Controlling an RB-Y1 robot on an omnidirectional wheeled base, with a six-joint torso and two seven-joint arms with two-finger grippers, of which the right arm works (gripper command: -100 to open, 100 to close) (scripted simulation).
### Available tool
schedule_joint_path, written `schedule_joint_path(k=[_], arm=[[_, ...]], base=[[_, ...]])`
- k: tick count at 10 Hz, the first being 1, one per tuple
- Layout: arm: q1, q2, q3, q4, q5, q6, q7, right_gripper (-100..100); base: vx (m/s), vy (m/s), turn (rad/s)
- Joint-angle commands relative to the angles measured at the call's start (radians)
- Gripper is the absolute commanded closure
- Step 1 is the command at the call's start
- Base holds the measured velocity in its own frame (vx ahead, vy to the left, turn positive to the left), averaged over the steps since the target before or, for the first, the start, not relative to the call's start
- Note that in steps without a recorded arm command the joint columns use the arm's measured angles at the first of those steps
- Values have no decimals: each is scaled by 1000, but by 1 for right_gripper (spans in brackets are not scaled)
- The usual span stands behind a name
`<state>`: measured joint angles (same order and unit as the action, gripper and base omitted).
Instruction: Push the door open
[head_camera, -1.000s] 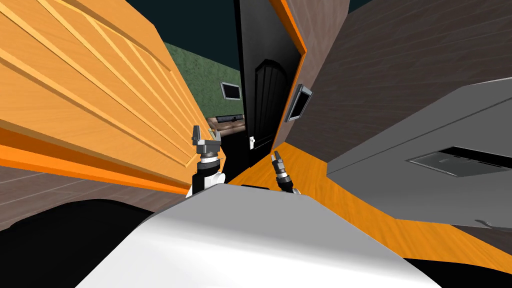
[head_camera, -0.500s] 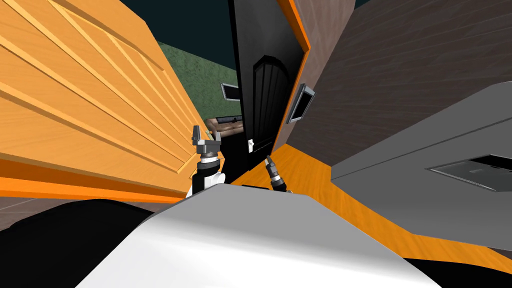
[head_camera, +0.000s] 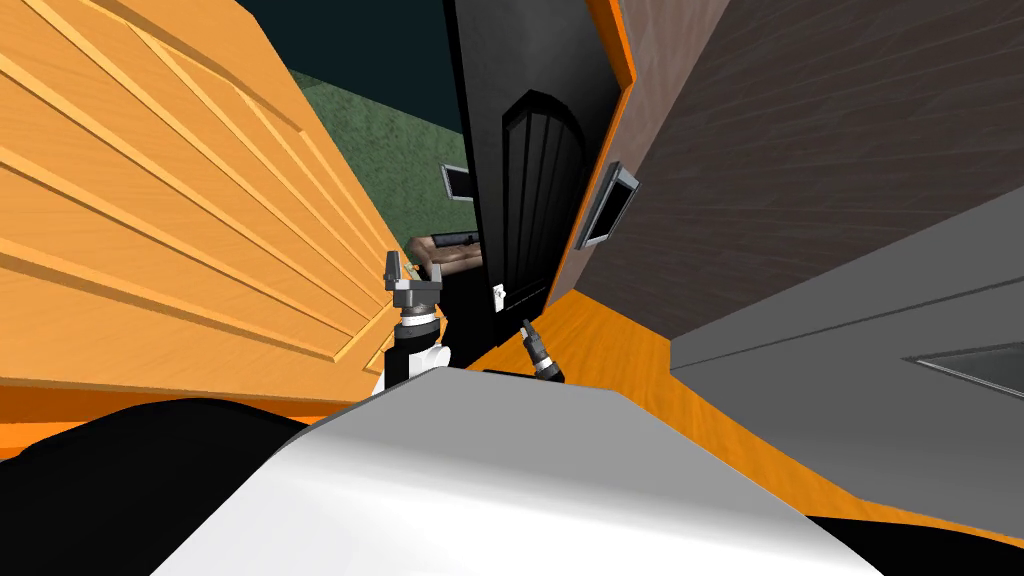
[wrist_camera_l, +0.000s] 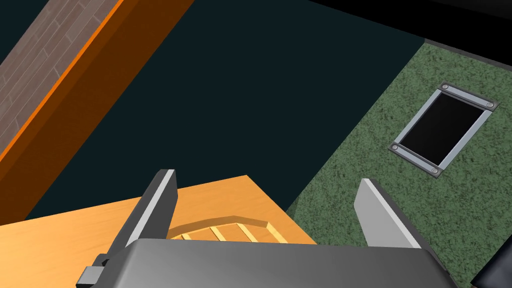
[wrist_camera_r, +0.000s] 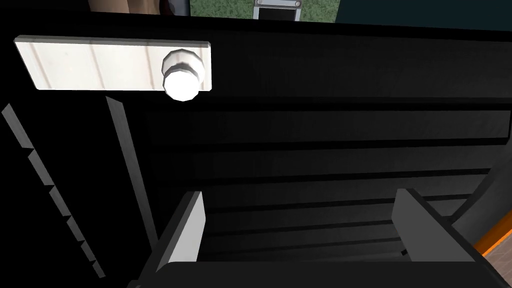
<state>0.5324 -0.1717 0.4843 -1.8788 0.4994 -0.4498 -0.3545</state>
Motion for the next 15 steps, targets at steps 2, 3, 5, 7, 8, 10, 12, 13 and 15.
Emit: schedule_joint_path(k=[2,3,5,7,8,10,12,13,15], arm=[[5,-14,51,49,50,0,-46,-100],[7,-19,72,69,71,0,-64,-100],[9,-25,98,95,96,-1,-86,-100],[11,-31,124,121,121,-1,-108,-100],[12,-33,135,132,133,-1,-118,-100],[13,-37,152,148,149,-2,-132,-100],[-8,-26,132,147,135,-1,-119,-100],[-13,-22,131,153,133,0,-117,-100],[-29,-9,127,173,125,4,-110,-100]], base=[[241,-39,30],[228,-62,35],[237,-26,26],[200,-45,20],[220,-23,24],[242,-33,12],[110,29,25],[129,152,38],[115,145,23]])
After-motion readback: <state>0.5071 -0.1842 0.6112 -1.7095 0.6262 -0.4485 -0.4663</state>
